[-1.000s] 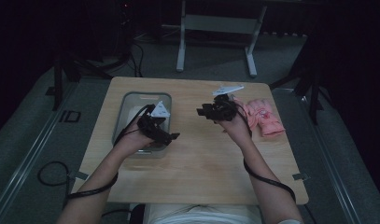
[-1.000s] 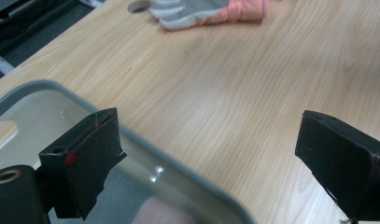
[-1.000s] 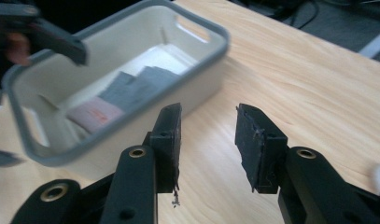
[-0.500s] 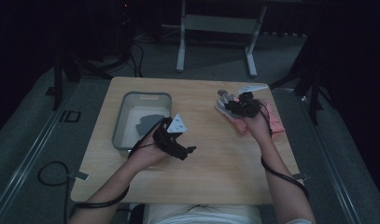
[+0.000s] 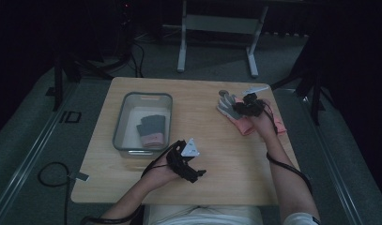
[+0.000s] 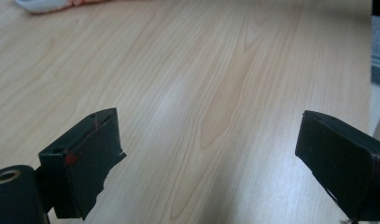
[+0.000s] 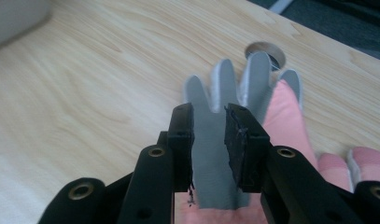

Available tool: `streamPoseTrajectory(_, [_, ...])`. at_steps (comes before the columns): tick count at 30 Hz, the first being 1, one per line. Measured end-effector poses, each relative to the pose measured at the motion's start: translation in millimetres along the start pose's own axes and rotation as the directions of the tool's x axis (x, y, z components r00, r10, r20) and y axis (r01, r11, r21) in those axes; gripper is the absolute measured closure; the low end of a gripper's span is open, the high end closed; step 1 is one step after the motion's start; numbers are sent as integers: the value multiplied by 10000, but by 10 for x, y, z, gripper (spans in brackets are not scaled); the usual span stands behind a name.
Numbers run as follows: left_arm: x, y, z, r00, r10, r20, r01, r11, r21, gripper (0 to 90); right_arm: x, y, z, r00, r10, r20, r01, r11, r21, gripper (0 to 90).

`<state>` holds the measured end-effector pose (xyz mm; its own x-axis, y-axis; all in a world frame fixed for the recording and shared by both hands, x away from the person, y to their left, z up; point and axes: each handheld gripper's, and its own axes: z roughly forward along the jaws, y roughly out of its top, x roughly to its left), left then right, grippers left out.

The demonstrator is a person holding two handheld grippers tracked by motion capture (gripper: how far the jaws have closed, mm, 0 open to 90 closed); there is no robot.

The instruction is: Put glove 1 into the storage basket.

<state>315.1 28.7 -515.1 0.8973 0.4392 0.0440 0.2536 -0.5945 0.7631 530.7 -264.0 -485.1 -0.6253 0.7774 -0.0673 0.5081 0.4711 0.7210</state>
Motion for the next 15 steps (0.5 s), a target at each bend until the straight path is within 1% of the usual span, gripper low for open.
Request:
streamPoseTrajectory(1, [0, 0, 0, 10000, 0, 0, 0, 10000, 0, 65, 0, 0, 0, 10000, 0, 0, 0, 10000, 0, 720])
streamPoseTrajectory(2, [-20, -64, 21, 9998, -46, -182, 45, 10000, -83, 65, -30, -8, 73, 9998, -208, 11, 208, 9997, 160, 718])
streamPoseTrajectory(3, [-20, -64, 21, 9998, -46, -182, 45, 10000, -83, 65, -38, -9, 105, 9997, -230, 43, 229, 9994, 269, 719])
streamPoseTrajectory(6, [-67, -161, 59, 9994, -154, -313, 152, 9999, -64, 65, -64, -19, 170, 9996, -276, 83, 272, 9987, 435, 719])
streamPoseTrajectory(7, [-67, -161, 59, 9994, -154, -313, 152, 9999, -64, 65, -70, -24, 194, 9996, -272, 108, 265, 9982, 546, 720])
streamPoseTrajectory(9, [-95, -195, 83, 9992, -34, -410, 38, 10000, 86, 65, -70, -32, 214, 9995, -312, 86, 306, 9978, 593, 721])
streamPoseTrajectory(10, [-112, -211, 95, 9989, 5, -474, 1, 9999, 143, 65, -69, -40, 234, 9992, -381, 125, 371, 9968, 702, 721])
streamPoseTrajectory(11, [-140, -240, 111, 9990, -24, -449, 32, 9999, 166, 65, -70, -64, 277, 9988, -451, 178, 434, 9953, 869, 720])
streamPoseTrajectory(12, [-140, -240, 111, 9990, -24, -449, 32, 9999, 166, 65, -70, -64, 277, 9988, -451, 178, 434, 9953, 869, 720])
streamPoseTrajectory(13, [-164, -267, 121, 9990, -5, -454, 14, 9998, 188, 65, -69, -92, 323, 9982, -543, 246, 514, 9931, 1049, 719])
streamPoseTrajectory(15, [-173, -277, 125, 9990, -46, -454, 54, 9998, 183, 65, -75, -120, 368, 9985, -505, 225, 475, 9921, 1164, 711])
